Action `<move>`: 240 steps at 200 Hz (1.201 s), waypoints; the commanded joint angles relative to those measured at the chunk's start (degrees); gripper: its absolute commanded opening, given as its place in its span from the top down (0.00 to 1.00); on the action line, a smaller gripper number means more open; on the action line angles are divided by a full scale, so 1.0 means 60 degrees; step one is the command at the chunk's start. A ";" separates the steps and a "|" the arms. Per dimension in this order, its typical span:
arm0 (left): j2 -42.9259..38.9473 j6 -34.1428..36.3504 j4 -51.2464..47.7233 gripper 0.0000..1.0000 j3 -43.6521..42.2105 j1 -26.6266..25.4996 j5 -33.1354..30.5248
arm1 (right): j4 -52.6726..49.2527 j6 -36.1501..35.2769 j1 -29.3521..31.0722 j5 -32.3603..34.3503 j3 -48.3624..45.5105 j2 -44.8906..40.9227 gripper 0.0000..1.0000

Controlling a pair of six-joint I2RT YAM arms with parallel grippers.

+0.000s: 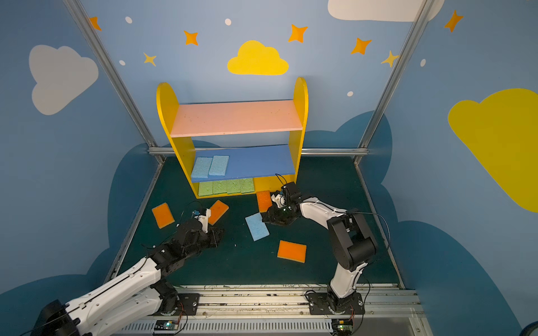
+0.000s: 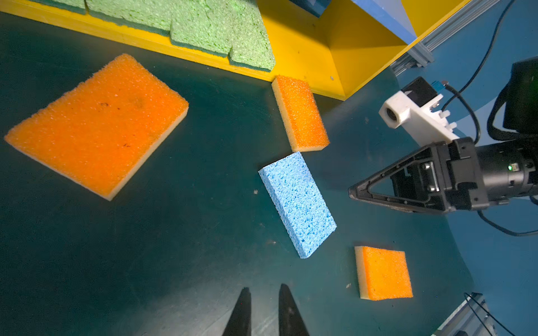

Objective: Place and organize the cleaning sponges onto the shelf
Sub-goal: 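Grasp the blue sponge with the right gripper and lift it toward the shelf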

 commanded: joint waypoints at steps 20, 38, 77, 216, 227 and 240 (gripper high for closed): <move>-0.0052 0.0134 -0.0265 0.68 0.0013 0.0097 -0.0094 | -0.0540 -0.0213 0.0596 0.0860 0.0231 0.0614 0.44; -0.0104 0.0124 -0.0275 0.54 -0.0045 0.0123 -0.0108 | -0.0565 -0.0044 0.0661 0.0946 0.0347 0.0860 0.44; -0.0313 0.0102 -0.0294 0.26 -0.0202 0.0163 -0.0137 | -0.0310 0.0291 0.0760 0.0640 0.0335 0.1267 0.54; -0.2485 0.0175 -0.1637 0.14 -0.0718 0.0559 -0.0646 | -0.0930 0.0446 0.0654 0.0018 0.1777 -0.0710 1.00; -0.2646 0.0162 -0.1735 0.13 -0.0840 0.0574 -0.0698 | -0.1024 0.0459 0.0622 -0.0086 0.2162 -0.0759 1.00; -0.2845 0.0146 -0.1855 0.13 -0.0949 0.0617 -0.0752 | -0.1148 0.0461 0.0564 -0.0200 0.2695 -0.0684 1.00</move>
